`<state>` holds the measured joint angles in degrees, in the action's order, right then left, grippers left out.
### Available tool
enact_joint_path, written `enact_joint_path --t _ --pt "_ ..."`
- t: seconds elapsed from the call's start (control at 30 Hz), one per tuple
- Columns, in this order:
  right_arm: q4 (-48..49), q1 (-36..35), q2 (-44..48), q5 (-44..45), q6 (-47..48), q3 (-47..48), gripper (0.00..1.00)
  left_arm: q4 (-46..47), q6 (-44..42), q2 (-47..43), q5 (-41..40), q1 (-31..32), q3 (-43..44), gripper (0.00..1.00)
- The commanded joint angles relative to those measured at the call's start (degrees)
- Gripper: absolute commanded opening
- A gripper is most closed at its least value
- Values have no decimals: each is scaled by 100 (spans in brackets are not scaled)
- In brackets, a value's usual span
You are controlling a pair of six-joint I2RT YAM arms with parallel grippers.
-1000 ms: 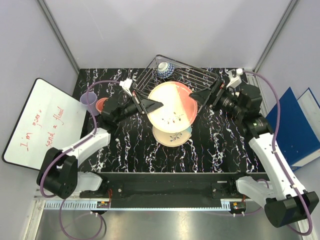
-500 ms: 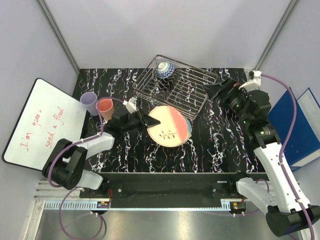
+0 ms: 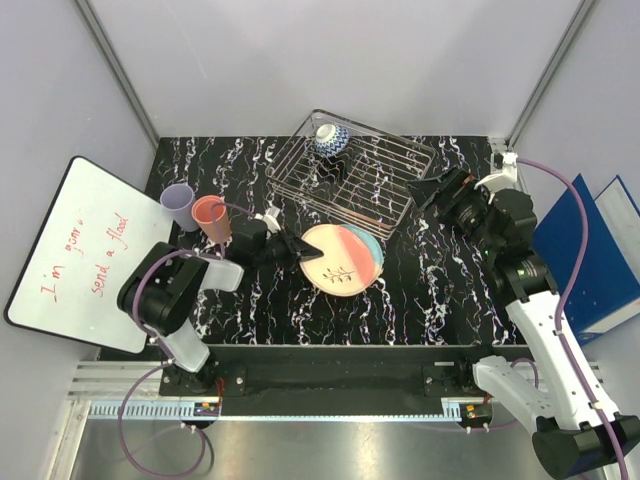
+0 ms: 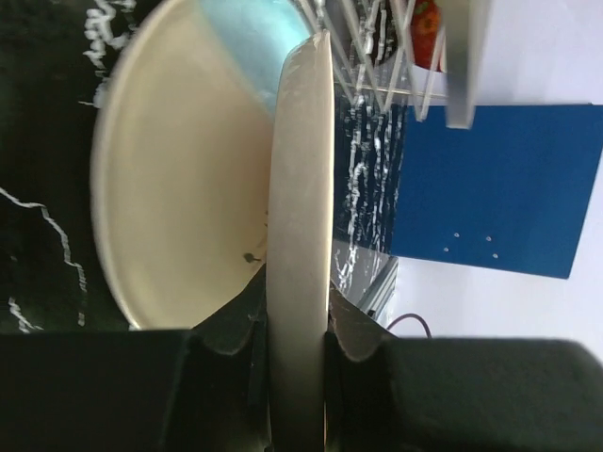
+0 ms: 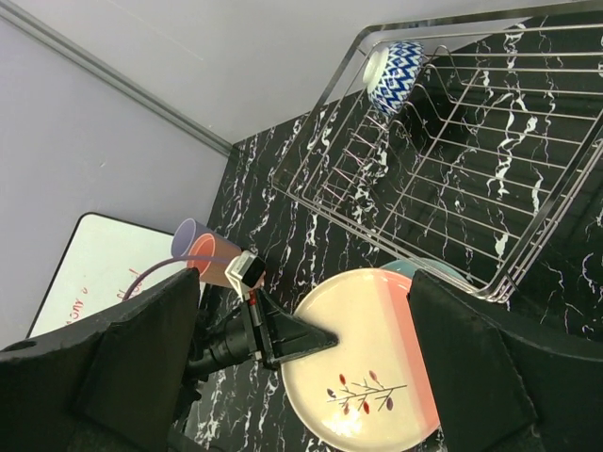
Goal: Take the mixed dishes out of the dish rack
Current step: Place the plate at the center of the board.
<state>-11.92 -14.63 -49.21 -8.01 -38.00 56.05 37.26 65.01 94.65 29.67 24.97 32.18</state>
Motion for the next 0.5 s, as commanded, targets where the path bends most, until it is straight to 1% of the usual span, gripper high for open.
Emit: enact_joint_path --t 0.0,0.23,0.47 --pt "164 -4 96 115 47 -86 100 1310 301 176 170 17 420 0" --pt "164 -4 140 98 56 -173 100 995 214 449 232 17 771 0" --pt "199 4 131 45 21 -296 100 266 55 800 416 17 1132 0"
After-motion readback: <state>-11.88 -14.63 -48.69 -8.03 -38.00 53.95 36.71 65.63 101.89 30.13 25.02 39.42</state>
